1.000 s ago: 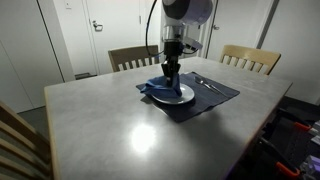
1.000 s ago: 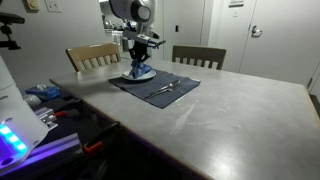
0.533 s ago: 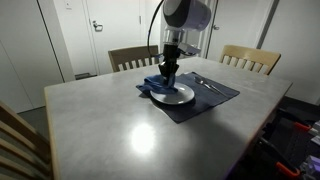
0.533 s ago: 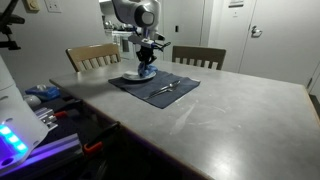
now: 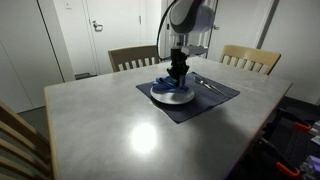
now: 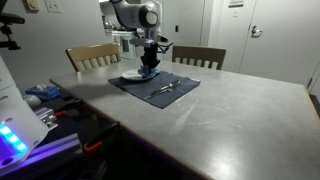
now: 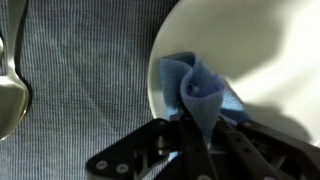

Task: Pick up the blue towel from the table and wipe the white plate.

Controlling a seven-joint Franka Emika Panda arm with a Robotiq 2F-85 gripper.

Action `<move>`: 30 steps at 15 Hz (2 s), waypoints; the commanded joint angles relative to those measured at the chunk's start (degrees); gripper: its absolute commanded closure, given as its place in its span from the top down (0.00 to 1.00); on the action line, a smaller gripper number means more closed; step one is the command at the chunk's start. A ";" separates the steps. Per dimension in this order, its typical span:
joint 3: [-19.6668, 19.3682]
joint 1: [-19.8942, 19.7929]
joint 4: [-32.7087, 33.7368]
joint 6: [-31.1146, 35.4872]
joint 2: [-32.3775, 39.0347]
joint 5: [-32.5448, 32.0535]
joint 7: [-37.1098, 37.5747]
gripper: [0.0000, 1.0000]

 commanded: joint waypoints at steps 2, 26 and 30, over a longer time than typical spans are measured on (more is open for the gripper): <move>0.29 0.66 0.22 -13.40 -1.65 -1.82 1.10 0.02; 4.10 0.79 20.30 -28.18 6.59 -5.14 -17.14 0.02; 3.49 0.73 21.64 -21.96 8.65 -5.27 -15.90 0.02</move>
